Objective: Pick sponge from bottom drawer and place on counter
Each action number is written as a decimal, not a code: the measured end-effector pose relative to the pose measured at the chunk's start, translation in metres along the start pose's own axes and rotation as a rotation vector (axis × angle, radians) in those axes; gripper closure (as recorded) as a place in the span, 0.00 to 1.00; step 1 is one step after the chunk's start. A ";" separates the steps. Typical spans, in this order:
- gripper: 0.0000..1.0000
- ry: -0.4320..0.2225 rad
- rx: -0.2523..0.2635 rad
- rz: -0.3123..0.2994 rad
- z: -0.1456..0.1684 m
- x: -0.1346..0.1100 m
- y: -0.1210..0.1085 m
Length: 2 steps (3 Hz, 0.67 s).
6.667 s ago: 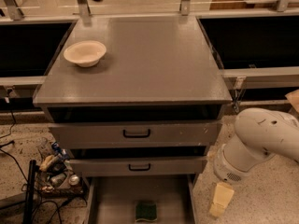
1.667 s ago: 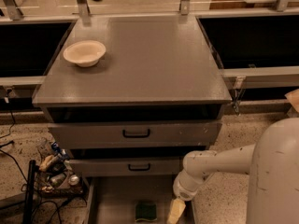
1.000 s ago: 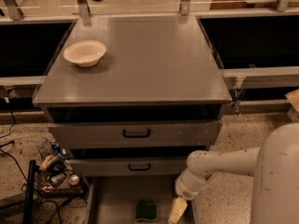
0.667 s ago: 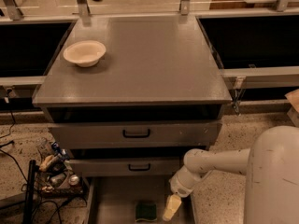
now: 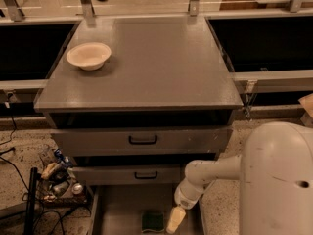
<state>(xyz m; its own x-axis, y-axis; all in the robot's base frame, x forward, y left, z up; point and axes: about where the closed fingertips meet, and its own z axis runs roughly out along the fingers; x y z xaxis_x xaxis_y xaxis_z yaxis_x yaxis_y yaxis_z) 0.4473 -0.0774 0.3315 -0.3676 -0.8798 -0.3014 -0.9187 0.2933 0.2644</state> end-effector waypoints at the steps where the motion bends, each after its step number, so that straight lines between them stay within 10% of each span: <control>1: 0.00 0.059 0.027 0.031 0.023 -0.003 -0.006; 2: 0.00 0.060 0.024 0.033 0.027 -0.002 -0.007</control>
Offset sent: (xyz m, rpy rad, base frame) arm 0.0083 0.0128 -0.0306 -0.0849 0.0108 -0.0262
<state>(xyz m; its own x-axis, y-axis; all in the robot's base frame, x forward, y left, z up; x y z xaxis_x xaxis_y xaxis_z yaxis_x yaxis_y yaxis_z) 0.4505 -0.0672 0.3061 -0.3891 -0.8901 -0.2374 -0.9098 0.3308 0.2506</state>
